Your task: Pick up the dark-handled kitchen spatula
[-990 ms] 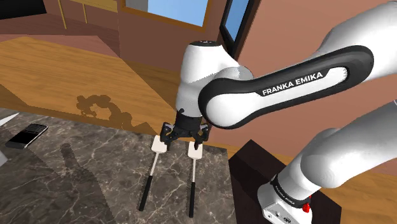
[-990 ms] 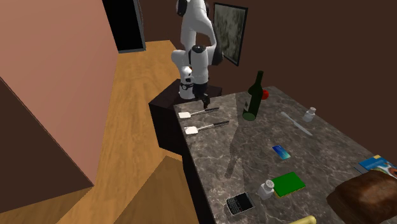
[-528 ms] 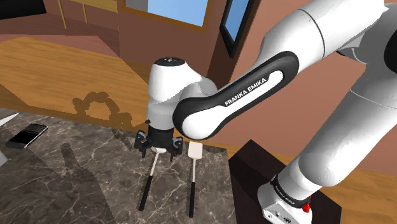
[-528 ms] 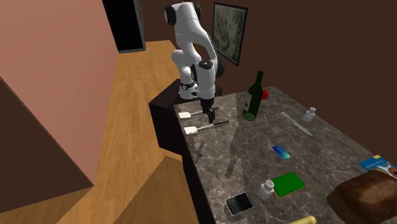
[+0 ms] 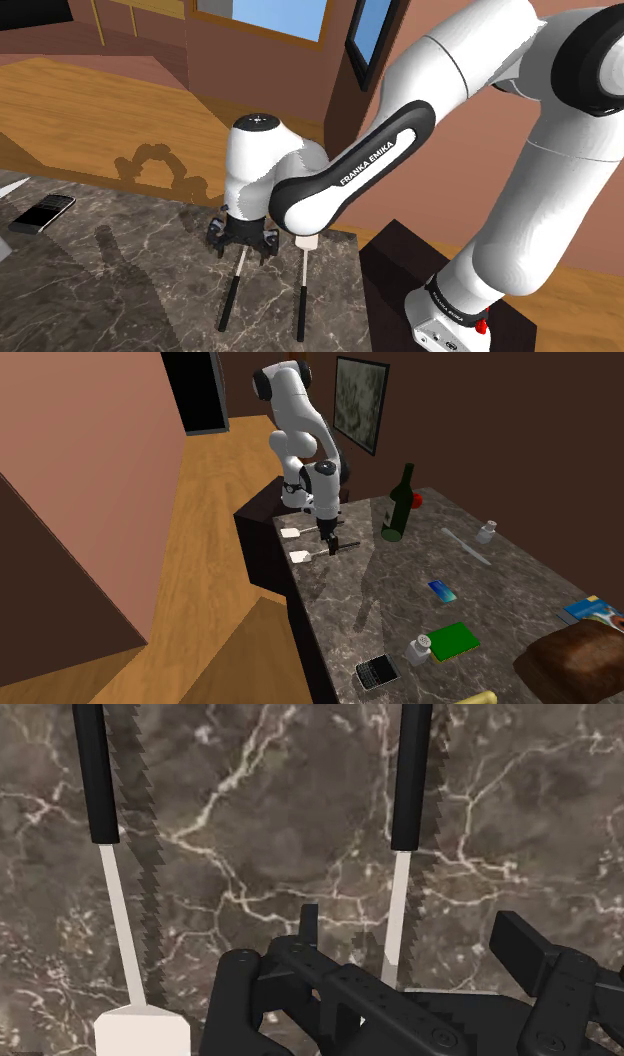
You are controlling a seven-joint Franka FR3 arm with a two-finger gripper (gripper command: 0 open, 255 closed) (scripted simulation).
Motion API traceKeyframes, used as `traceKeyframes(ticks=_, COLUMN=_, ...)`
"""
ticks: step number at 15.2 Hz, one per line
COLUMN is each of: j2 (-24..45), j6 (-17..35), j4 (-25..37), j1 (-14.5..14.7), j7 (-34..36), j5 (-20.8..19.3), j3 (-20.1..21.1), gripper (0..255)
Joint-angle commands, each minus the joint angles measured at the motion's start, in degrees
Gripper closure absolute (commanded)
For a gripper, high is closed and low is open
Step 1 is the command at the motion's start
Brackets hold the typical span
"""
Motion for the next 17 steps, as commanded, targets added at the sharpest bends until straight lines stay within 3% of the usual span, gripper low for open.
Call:
traceKeyframes(ticks=1, j2=1.1, j6=0.9, j4=0.0, j1=0.4, j7=0.6, j5=-1.2, j3=-0.7, gripper=0)
traceKeyframes(ticks=2, j2=1.1, j6=0.9, j4=-0.1, j1=0.4, j7=0.6, j5=-1.2, j3=-0.8, gripper=0)
traceKeyframes(ticks=3, j2=1.0, j6=0.8, j4=0.0, j1=0.4, j7=0.6, j5=-1.2, j3=-0.7, gripper=255)
traceKeyframes(ticks=12, j2=1.1, j6=0.9, j4=0.0, j1=0.4, j7=0.6, j5=-1.2, j3=-0.8, gripper=255)
traceKeyframes(ticks=17, j2=-2.8, j6=-2.4, j4=0.4, j1=-1.5, j7=-2.2, j5=3.1, j3=1.6, gripper=255)
